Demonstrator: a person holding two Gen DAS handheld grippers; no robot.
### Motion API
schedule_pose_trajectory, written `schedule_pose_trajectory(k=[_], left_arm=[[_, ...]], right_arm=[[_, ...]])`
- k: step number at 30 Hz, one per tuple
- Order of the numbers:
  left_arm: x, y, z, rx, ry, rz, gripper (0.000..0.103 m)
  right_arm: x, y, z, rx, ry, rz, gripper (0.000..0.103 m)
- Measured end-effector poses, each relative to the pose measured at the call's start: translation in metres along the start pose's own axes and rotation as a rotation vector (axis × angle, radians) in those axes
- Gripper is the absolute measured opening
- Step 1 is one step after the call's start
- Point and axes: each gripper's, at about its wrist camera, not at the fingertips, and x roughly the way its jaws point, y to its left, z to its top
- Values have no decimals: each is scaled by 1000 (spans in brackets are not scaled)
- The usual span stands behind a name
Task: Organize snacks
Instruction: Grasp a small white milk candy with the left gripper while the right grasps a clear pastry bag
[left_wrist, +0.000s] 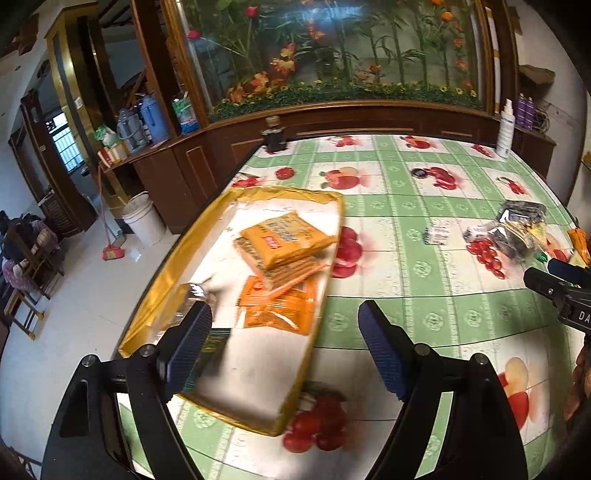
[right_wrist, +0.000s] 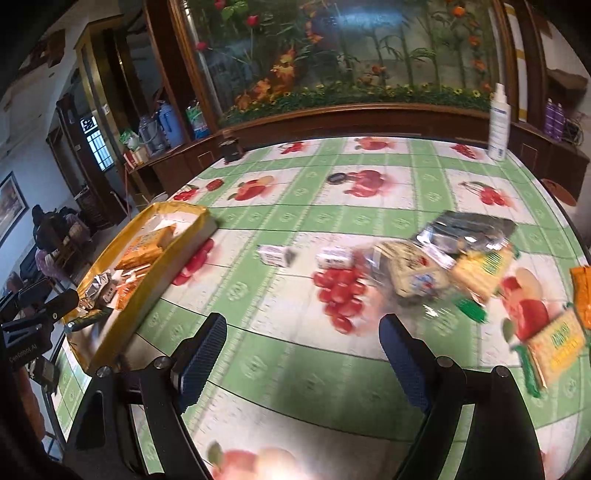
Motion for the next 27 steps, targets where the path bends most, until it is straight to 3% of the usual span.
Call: schedule_pose_trajectory(k=[7,13,20,27], left_arm=[[8,-50,11,74,2,-94,82],[37,-89,37,91,27,-210,82],[81,-117,58,42,106,-287,82],[109,-126,66,2,148,-346,82]], right_arm=[[-18,-58,-17,79,4,-61,87],[-30,-89,-18,123,-10,-75,87],[-24,-95,-11,130,-14,-27,87],[11,-67,30,43,-13,35,85]])
